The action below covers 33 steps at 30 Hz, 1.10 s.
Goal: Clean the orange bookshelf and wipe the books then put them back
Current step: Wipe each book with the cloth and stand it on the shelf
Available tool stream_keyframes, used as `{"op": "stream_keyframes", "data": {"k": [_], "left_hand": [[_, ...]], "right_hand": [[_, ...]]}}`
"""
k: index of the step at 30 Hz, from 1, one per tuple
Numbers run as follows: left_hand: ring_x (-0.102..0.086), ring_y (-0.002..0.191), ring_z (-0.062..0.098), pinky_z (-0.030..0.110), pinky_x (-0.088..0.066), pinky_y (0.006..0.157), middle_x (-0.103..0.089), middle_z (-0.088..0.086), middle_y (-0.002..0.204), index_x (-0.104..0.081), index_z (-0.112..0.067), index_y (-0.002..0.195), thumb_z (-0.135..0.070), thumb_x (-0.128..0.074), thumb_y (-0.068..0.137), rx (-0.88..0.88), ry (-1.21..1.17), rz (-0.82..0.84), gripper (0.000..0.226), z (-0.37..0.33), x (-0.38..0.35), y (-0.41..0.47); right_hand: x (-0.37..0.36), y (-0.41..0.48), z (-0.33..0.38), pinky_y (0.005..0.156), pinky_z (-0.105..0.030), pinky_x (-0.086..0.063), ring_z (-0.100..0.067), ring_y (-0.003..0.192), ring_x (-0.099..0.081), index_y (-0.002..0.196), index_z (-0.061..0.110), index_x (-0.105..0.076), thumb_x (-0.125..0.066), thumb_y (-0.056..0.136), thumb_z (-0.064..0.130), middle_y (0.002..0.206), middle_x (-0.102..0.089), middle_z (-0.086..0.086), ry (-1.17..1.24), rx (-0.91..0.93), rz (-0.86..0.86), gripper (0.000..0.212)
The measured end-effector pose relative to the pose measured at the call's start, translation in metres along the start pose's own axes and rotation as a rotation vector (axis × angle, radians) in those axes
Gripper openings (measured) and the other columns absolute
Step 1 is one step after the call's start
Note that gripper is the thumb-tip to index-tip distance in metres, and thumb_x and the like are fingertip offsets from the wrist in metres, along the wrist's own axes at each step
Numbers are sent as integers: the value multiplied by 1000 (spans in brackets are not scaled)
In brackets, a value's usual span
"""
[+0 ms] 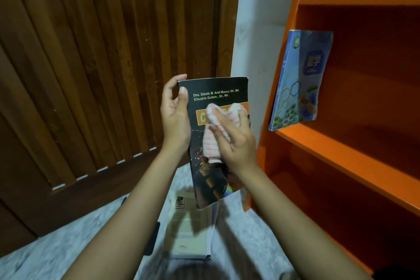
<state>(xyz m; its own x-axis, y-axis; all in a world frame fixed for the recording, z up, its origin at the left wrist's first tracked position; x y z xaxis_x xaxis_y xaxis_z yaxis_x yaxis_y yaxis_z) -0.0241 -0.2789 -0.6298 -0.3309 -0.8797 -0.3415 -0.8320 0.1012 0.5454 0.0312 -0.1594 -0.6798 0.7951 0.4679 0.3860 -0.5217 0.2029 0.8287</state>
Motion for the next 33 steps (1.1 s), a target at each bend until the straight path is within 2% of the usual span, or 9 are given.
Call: {"op": "stream_keyframes", "data": {"k": [4,7,12,18,21,24,27,31,33], "left_hand": [[-66,75,1,15,-53,62,-59,0,96,-39,-12,119,-10,-35,100,7,6,-20,19,3,4,-1],[-65,72,1,16,-53,61,-58,1,94,-39,-13,117,-10,-35,100,21,-9,-52,18,11,0,1],[-66,72,1,16,-53,61,-60,0,93,-40,-12,116,-12,-38,100,58,-20,-130,17,18,8,6],[-64,79,7,21,-53,67,-58,1,97,-41,-16,116,-16,-40,100,37,-18,-178,16,17,15,12],[-64,79,6,20,-52,66,-57,3,98,-41,-16,115,-15,-41,99,-10,-29,-230,16,17,19,16],[-64,77,3,20,-52,65,-57,2,98,-41,-14,116,-14,-41,99,-28,-38,-268,17,15,25,19],[-64,75,2,19,-52,64,-58,1,95,-41,-15,116,-14,-41,99,-34,-48,-244,16,12,26,20],[-65,74,3,20,-54,64,-62,-4,90,-44,-14,116,-14,-42,99,18,-75,-170,18,6,9,20],[-66,79,6,21,-54,65,-62,-2,94,-46,-16,116,-15,-43,98,30,-109,-112,17,4,-5,20]], "right_hand": [[7,-5,-45,76,-21,-40,-18,105,-53,128,29,-55,-50,94,37,115,-46,-1,58,-489,-142,36],[0,-15,-18,73,-28,-48,-10,92,-51,128,37,-53,-52,92,40,105,-44,4,106,-305,-64,36],[-14,-42,-1,55,-27,-39,-24,83,-50,125,32,-54,-54,88,37,100,-42,-2,-97,210,152,37],[-14,-53,-55,78,-25,-45,-24,106,-54,124,32,-59,-56,92,31,114,-50,-6,63,-546,-3,32],[-22,-70,-20,73,-11,-41,-21,101,-54,126,31,-57,-57,89,34,117,-50,-8,195,-318,82,36],[-26,-92,-11,62,-24,-43,-19,84,-52,125,34,-57,-54,89,37,103,-46,-1,70,3,216,36],[-29,-93,-36,79,-27,-50,-17,101,-56,127,45,-51,-52,88,44,115,-52,-3,190,-267,187,39],[-15,-64,-65,91,1,-31,-18,128,-41,124,22,-59,-56,93,20,137,-48,-10,372,-609,54,31],[5,-38,-71,101,-11,-33,-18,131,-40,123,26,-56,-56,93,18,137,-48,-3,511,-640,-9,32]]}}
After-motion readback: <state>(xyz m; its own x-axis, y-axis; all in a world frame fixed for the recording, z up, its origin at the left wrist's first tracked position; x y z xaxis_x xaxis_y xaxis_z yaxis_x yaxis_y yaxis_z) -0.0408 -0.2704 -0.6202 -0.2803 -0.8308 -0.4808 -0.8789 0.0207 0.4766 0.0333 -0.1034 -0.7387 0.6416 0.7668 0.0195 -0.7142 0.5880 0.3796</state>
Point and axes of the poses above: each hand's wrist, its own y-axis towards the middle knuckle, its own x-axis out of the back of the hand, z = x × y, the point moved 3 cm from there along y, towards the middle knuckle
